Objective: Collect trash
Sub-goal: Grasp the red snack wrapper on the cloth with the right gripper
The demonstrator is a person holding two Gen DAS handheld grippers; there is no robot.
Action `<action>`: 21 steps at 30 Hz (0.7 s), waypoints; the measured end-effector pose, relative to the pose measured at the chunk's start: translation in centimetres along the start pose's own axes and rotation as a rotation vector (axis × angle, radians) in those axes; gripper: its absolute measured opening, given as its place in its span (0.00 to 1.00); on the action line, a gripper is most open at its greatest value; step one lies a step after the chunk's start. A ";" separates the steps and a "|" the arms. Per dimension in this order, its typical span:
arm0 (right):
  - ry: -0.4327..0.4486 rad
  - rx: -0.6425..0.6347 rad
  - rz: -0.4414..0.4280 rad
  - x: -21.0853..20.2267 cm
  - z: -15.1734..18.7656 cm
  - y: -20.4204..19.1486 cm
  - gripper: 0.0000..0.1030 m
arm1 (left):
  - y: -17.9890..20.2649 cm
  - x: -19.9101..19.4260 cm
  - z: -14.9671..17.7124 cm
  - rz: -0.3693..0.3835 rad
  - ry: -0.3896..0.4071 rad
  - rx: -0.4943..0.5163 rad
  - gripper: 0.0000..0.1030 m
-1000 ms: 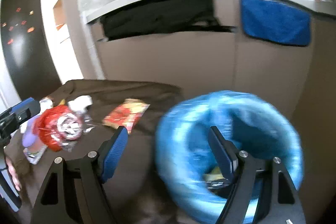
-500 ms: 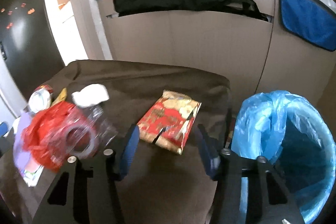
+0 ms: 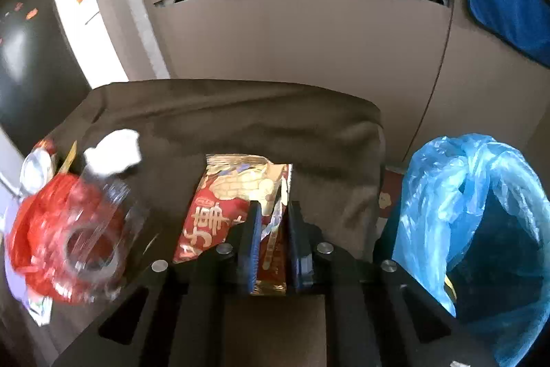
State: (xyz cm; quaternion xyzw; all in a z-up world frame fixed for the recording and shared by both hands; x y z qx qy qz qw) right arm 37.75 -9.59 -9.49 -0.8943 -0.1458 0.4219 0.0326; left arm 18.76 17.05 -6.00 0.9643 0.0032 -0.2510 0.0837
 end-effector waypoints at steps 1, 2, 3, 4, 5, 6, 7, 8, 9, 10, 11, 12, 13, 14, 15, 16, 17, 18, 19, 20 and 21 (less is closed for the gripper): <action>0.000 -0.008 -0.007 -0.4 0.4 -0.1 0.10 | 0.0 -0.1 0.1 0.005 -0.002 -0.007 0.69; -0.001 -0.015 -0.015 -0.8 0.8 -0.2 0.09 | 0.0 -0.1 0.1 0.014 -0.007 -0.014 0.69; -0.001 -0.017 -0.026 -1.4 1.3 -0.2 0.09 | 0.0 -0.2 0.2 0.025 -0.011 -0.020 0.68; 0.000 -0.017 -0.039 -2.1 1.8 -0.1 0.09 | 0.0 -0.2 0.3 0.034 -0.015 -0.026 0.68; -0.001 -0.018 -0.048 -2.7 2.3 -0.1 0.08 | 0.1 -0.3 0.3 0.038 -0.015 -0.027 0.68; -0.006 -0.022 -0.063 -3.5 3.0 -0.1 0.08 | 0.3 -0.4 0.4 0.040 -0.014 -0.024 0.68; -0.009 -0.027 -0.073 -4.0 3.6 -0.2 0.08 | 0.5 -0.4 0.4 0.042 -0.015 -0.018 0.68; -0.009 -0.034 -0.079 -4.5 4.1 -0.4 0.08 | 0.9 -0.4 0.4 0.051 -0.018 -0.012 0.68; -0.008 -0.047 -0.084 -5.1 4.8 -0.6 0.08 | 1.1 -0.5 0.4 0.063 -0.023 -0.009 0.68; -0.009 -0.058 -0.087 -5.6 5.4 -0.7 0.08 | 1.5 -0.4 0.5 0.076 -0.030 -0.007 0.68; -0.014 -0.069 -0.096 -6.3 6.1 -0.8 0.08 | 1.8 -0.4 0.6 0.089 -0.037 -0.004 0.68; -0.018 -0.074 -0.102 -6.6 6.7 -1.0 0.08 | 2.3 -0.4 0.7 0.102 -0.046 0.004 0.68; -0.021 -0.077 -0.109 -7.1 7.4 -1.0 0.08 | 2.5 -0.3 0.7 0.111 -0.052 0.008 0.68; -0.024 -0.078 -0.114 -7.5 8.0 -0.9 0.08 | 2.8 -0.4 0.9 0.120 -0.059 0.011 0.68; -0.029 -0.077 -0.118 -8.0 8.6 -0.7 0.08 | 3.1 -0.4 1.0 0.129 -0.071 0.013 0.67; -0.033 -0.074 -0.126 -8.4 9.1 -0.7 0.08 | 3.3 -0.5 1.1 0.138 -0.076 0.014 0.67; -0.038 -0.072 -0.136 -8.8 9.7 -0.6 0.08 | 3.5 -0.7 1.3 0.143 -0.079 0.017 0.67; -0.042 -0.072 -0.147 -9.3 10.4 -0.6 0.08 | 3.7 -0.9 1.5 0.141 -0.082 0.022 0.67; -0.042 -0.073 -0.152 -9.6 11.0 -0.7 0.10 | 3.8 -1.1 1.7 0.139 -0.084 0.027 0.67; -0.037 -0.074 -0.163 -10.1 11.6 -0.7 0.12 | 3.8 -1.3 1.9 0.138 -0.087 0.030 0.67; -0.029 -0.077 -0.170 -10.6 12.1 -0.8 0.12 | 3.8 -1.4 2.1 0.138 -0.092 0.030 0.67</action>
Point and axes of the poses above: each gripper's, at about its wrist camera, not at the fingertips, and x roughly the way its jaws point, y to its right, z to its underside, the point moved 2 cm from there along x, roughly the way its jaws point, and after that the axes turned 6 degrees about x, right-handed, at the moved point
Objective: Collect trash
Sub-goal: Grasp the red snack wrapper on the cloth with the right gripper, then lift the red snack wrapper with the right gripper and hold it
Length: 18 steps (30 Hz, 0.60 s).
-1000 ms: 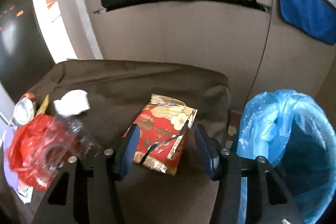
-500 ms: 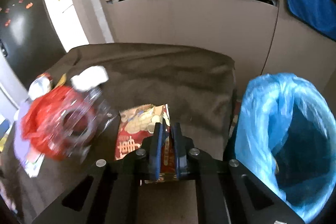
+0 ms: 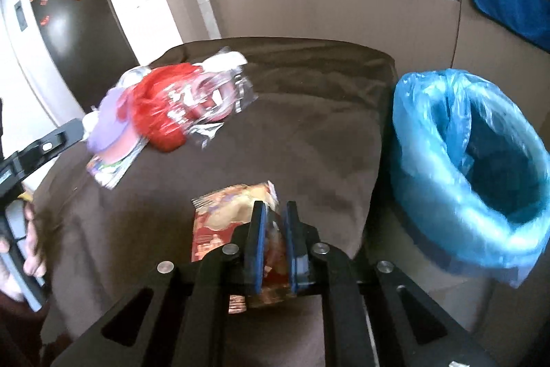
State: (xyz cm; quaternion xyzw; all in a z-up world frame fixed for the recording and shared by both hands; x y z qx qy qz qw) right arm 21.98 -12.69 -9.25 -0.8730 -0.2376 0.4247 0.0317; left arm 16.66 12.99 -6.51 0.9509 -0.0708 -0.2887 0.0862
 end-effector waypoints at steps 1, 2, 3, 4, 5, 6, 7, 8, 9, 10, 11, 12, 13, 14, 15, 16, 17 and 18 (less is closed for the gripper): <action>0.012 -0.013 -0.002 -0.4 0.5 -0.3 0.19 | 0.0 -0.1 0.2 0.000 -0.005 -0.003 0.67; 0.020 -0.028 -0.003 -0.7 0.9 -0.5 0.36 | 0.0 -0.2 0.5 -0.001 -0.011 -0.010 0.67; 0.032 -0.045 -0.005 -1.0 1.3 -0.8 0.43 | -0.1 -0.3 0.7 -0.002 -0.015 -0.015 0.67; 0.044 -0.052 -0.012 -1.2 1.7 -0.9 0.52 | -0.2 -0.4 0.9 -0.005 -0.021 -0.021 0.67; 0.053 -0.055 -0.019 -1.4 2.0 -1.0 0.52 | -0.2 -0.5 1.1 -0.008 -0.027 -0.026 0.67; 0.050 -0.059 -0.028 -1.4 2.2 -1.1 0.52 | -0.2 -0.6 1.3 -0.010 -0.031 -0.029 0.67; 0.041 -0.063 -0.035 -1.2 2.4 -1.2 0.52 | -0.2 -0.7 1.5 -0.011 -0.032 -0.029 0.67; 0.035 -0.065 -0.039 -1.2 2.6 -1.1 0.52 | -0.1 -0.9 1.6 -0.012 -0.032 -0.028 0.67; 0.028 -0.068 -0.037 -0.9 2.6 -1.2 0.52 | -0.1 -1.0 1.7 -0.014 -0.032 -0.026 0.67; 0.022 -0.070 -0.034 -0.7 2.7 -1.4 0.52 | 0.0 -1.1 1.8 -0.015 -0.032 -0.024 0.67; 0.015 -0.072 -0.033 -0.4 2.9 -1.5 0.52 | 0.0 -1.2 1.9 -0.015 -0.033 -0.023 0.67; 0.003 -0.076 -0.033 -0.1 2.9 -1.6 0.52 | 0.0 -1.2 2.0 -0.015 -0.036 -0.023 0.67; 0.010 -0.080 -0.028 0.0 3.0 -1.7 0.53 | 0.1 -1.2 2.1 -0.014 -0.038 -0.025 0.67; 0.015 -0.089 -0.021 0.1 3.0 -1.8 0.56 | 0.0 -1.2 2.2 -0.013 -0.041 -0.027 0.67; 0.011 -0.098 -0.015 0.2 3.1 -2.1 0.57 | 0.0 -1.2 2.2 -0.012 -0.043 -0.029 0.67; 0.012 -0.110 -0.007 0.3 3.1 -2.3 0.59 | 0.0 -1.1 2.3 -0.012 -0.046 -0.032 0.67; 0.013 -0.123 0.000 0.4 3.1 -2.5 0.61 | -0.1 -1.0 2.3 -0.010 -0.049 -0.035 0.67; 0.013 -0.133 0.004 0.5 3.2 -2.7 0.63 | -0.1 -1.0 2.3 -0.006 -0.052 -0.038 0.67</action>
Point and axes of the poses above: each gripper's, at about its wrist camera, not at the fingertips, and x roughly the way its jaws point, y to its right, z to its underside, the point moved 2 cm from there along x, roughly the way its jaws point, and after that the axes turned 6 degrees about x, right-handed, at the moved point
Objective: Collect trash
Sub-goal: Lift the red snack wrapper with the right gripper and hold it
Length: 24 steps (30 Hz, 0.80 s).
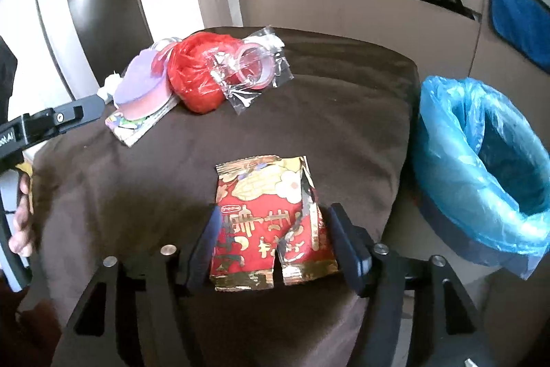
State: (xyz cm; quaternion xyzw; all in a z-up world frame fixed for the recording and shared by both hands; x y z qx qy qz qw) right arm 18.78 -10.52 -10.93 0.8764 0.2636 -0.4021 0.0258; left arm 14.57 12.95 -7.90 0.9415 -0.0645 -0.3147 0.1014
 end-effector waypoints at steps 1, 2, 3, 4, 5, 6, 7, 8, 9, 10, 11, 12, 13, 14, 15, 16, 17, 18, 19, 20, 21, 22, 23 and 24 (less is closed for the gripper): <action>-0.002 -0.013 0.002 0.1 0.0 -0.2 0.68 | 0.0 0.0 0.1 0.003 -0.002 -0.001 0.67; -0.006 -0.025 0.003 0.2 0.0 -0.5 0.72 | 0.0 0.1 0.1 0.004 -0.004 -0.001 0.67; -0.011 -0.043 0.010 0.4 0.1 -0.8 0.74 | 0.1 0.2 0.1 0.005 -0.006 0.000 0.67; -0.018 -0.063 0.019 0.6 0.1 -1.2 0.79 | 0.1 0.2 0.2 0.005 -0.008 0.001 0.67; -0.026 -0.086 0.028 0.8 0.2 -1.5 0.83 | 0.0 0.2 0.2 0.007 -0.010 0.000 0.67; -0.029 -0.102 0.035 0.9 0.2 -1.8 0.84 | 0.0 0.3 0.3 0.008 -0.011 -0.001 0.67; -0.027 -0.113 0.040 1.0 0.3 -2.0 0.84 | 0.0 0.3 0.3 0.010 -0.013 -0.003 0.67; -0.026 -0.104 0.037 1.0 0.2 -1.9 0.84 | 0.0 0.3 0.3 0.010 -0.014 -0.003 0.67; -0.023 -0.095 0.031 1.0 0.2 -1.8 0.83 | 0.0 0.3 0.3 0.010 -0.013 -0.003 0.67; -0.019 -0.095 0.032 0.9 0.1 -1.7 0.78 | 0.0 0.3 0.3 0.008 -0.012 -0.002 0.67; -0.010 -0.099 0.042 0.8 0.1 -1.7 0.69 | -0.1 0.3 0.3 0.007 -0.012 -0.003 0.67; -0.001 -0.098 0.044 0.7 0.2 -1.5 0.64 | -0.2 0.4 0.3 0.005 -0.012 -0.005 0.67; 0.006 -0.096 0.042 0.5 0.1 -1.4 0.58 | -0.3 0.4 0.4 0.004 -0.012 -0.009 0.67; 0.008 -0.094 0.045 0.4 0.1 -1.2 0.49 | -0.3 0.4 0.4 0.004 -0.012 -0.012 0.67; 0.008 -0.093 0.048 0.3 0.0 -1.1 0.44 | -0.4 0.5 0.5 0.003 -0.011 -0.015 0.67; 0.008 -0.092 0.045 0.2 -0.1 -1.0 0.35 | -0.5 0.5 0.4 0.002 -0.011 -0.017 0.67; 0.007 -0.088 0.041 0.1 -0.1 -0.8 0.34 | -0.5 0.5 0.4 0.001 -0.009 -0.017 0.67; 0.011 -0.081 0.037 -0.2 -0.2 -0.7 0.34 | -0.5 0.5 0.4 -0.001 -0.006 -0.017 0.67; 0.020 -0.075 0.034 -0.4 -0.3 -0.6 0.32 | -0.5 0.5 0.3 -0.003 -0.004 -0.016 0.67; 0.031 -0.072 0.035 -0.7 -0.5 -0.6 0.30 | -0.5 0.5 0.2 -0.008 -0.001 -0.016 0.67; 0.044 -0.069 0.040 -1.1 -0.6 -0.5 0.30 | -0.6 0.5 0.1 -0.012 0.003 -0.018 0.67; 0.053 -0.065 0.041 -1.4 -0.7 -0.4 0.30 | -0.6 0.4 0.0 -0.016 0.007 -0.021 0.67; 0.061 -0.060 0.040 -1.7 -0.9 -0.3 0.30 | -0.8 0.3 -0.2 -0.021 0.011 -0.025 0.67; 0.068 -0.055 0.041 -1.9 -1.0 -0.3 0.30 | -0.9 0.3 -0.4 -0.026 0.018 -0.032 0.67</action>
Point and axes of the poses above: each gripper's, at about its wrist camera, not at the fingertips, and x roughly the way its jaws point, y to its right, z to its underside, the point moved 2 cm from there along x, roughly the way its jaws point, and after that the axes turned 6 degrees about x, right-handed, at the moved point
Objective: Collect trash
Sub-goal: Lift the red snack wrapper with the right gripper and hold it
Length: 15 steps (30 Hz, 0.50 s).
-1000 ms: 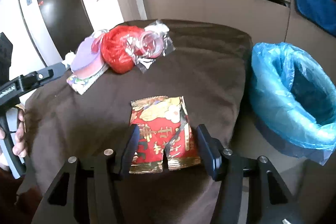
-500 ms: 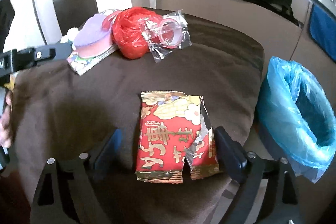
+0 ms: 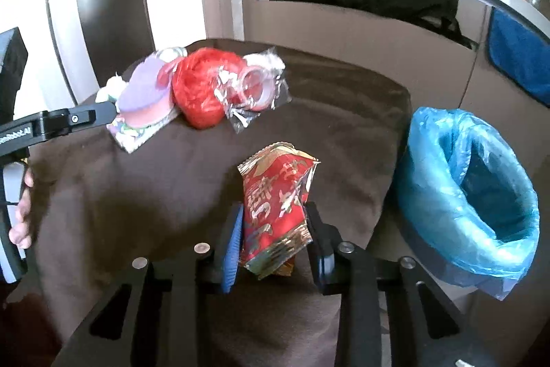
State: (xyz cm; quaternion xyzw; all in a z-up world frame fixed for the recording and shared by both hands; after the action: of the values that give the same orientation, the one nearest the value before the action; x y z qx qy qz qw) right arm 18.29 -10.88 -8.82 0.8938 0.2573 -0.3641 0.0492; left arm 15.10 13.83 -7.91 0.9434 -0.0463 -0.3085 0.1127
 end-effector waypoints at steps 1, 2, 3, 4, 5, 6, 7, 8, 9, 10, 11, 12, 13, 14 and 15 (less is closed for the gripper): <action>0.006 0.002 0.004 -0.2 0.0 0.1 0.30 | -0.1 -0.1 -0.3 -0.004 0.007 -0.009 0.67; 0.009 0.003 0.009 -0.4 0.0 0.1 0.30 | -0.1 -0.1 -0.7 -0.002 0.013 -0.019 0.67; 0.011 0.005 0.014 -0.4 -0.1 0.2 0.30 | 0.0 -0.1 -1.2 0.006 0.013 -0.026 0.67; 0.012 0.009 0.015 -0.5 -0.1 0.3 0.30 | 0.3 -0.1 -1.7 0.018 0.016 -0.022 0.67; 0.014 0.015 0.014 -0.5 -0.1 0.5 0.30 | 0.7 0.0 -2.2 0.029 0.024 -0.010 0.67; 0.016 0.023 0.012 -0.7 -0.1 0.6 0.30 | 1.2 0.1 -2.7 0.031 0.036 0.011 0.67; 0.018 0.029 0.010 -0.8 -0.1 0.8 0.30 | 2.0 0.2 -3.2 0.030 0.049 0.040 0.67; 0.021 0.033 0.011 -0.9 0.0 0.9 0.30 | 2.5 0.3 -3.7 0.037 0.056 0.058 0.67; 0.025 0.035 0.013 -1.1 0.1 1.0 0.30 | 3.2 0.5 -4.1 0.055 0.061 0.073 0.67; 0.029 0.036 0.016 -1.2 0.1 1.2 0.30 | 4.1 1.0 -4.6 0.088 0.062 0.083 0.67; 0.032 0.039 0.019 -1.3 0.3 1.3 0.30 | 4.6 1.3 -4.9 0.109 0.061 0.089 0.67; 0.035 0.045 0.021 -1.5 0.3 1.6 0.30 | 5.4 1.9 -5.3 0.128 0.059 0.107 0.67; 0.037 0.052 0.020 -1.6 0.4 1.8 0.30 | 6.3 2.8 -5.7 0.123 0.054 0.139 0.67; 0.039 0.060 0.019 -1.7 0.5 2.1 0.30 | 6.9 3.4 -5.9 0.108 0.052 0.165 0.67; 0.041 0.069 0.017 -1.9 0.5 2.5 0.30 | 7.7 4.6 -6.4 0.096 0.047 0.198 0.67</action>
State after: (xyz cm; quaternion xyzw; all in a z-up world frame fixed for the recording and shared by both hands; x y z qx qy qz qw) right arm 18.08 -13.96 -8.20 0.9045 0.2377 -0.3539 0.0160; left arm 22.46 6.79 -3.63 0.9536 -0.1190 -0.2746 0.0344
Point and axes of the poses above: each gripper's, at about its wrist camera, not at the fingertips, and x roughly the way its jaws point, y to its right, z to its underside, the point moved 2 cm from there along x, roughly the way its jaws point, and after that the axes turned 6 degrees about x, right-handed, at the moved point
